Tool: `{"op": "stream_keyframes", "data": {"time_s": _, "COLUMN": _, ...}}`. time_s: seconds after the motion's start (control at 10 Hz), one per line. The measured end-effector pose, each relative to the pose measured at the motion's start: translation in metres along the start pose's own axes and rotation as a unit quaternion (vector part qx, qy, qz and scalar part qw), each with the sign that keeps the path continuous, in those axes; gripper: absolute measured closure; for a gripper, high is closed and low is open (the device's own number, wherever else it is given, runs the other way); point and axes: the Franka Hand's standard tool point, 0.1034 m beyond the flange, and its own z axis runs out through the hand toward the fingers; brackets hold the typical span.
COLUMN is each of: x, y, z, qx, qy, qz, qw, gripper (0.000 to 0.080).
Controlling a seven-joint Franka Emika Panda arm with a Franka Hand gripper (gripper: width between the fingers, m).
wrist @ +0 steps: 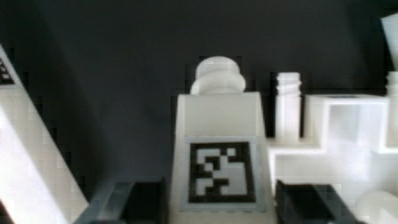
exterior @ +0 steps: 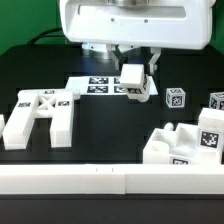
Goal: Assemble chair
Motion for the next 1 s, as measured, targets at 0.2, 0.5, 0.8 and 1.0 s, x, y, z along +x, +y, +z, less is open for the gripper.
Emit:
{"op": "stream_keyframes", "data": {"time_s": 0.2, "x": 0.010, "y": -0.010, "z": -0.005, "qx": 0.013, "qy": 0.076, "qz": -0.007, "qw": 0.997, "gripper": 0.0510}}
{"op": "stream_keyframes", "data": {"time_s": 0.5, "x": 0.006, "y": -0.009, "z": 0.000, "qx": 0.012, "qy": 0.075, "qz": -0.007, "qw": 0.997, "gripper": 0.0510}}
{"op": "stream_keyframes", "data": {"time_s": 0.8, "x": 0.017, "y": -0.007, "z": -0.010, "qx": -0.010, "qy": 0.079, "qz": -0.073, "qw": 0.994, "gripper": 0.0510}}
{"op": "stream_keyframes", "data": {"time_s": 1.0, "x": 0.024, "y": -0.008, "z": -0.013, "qx": -0.010, "qy": 0.100, "qz": -0.084, "qw": 0.991, "gripper": 0.0510}}
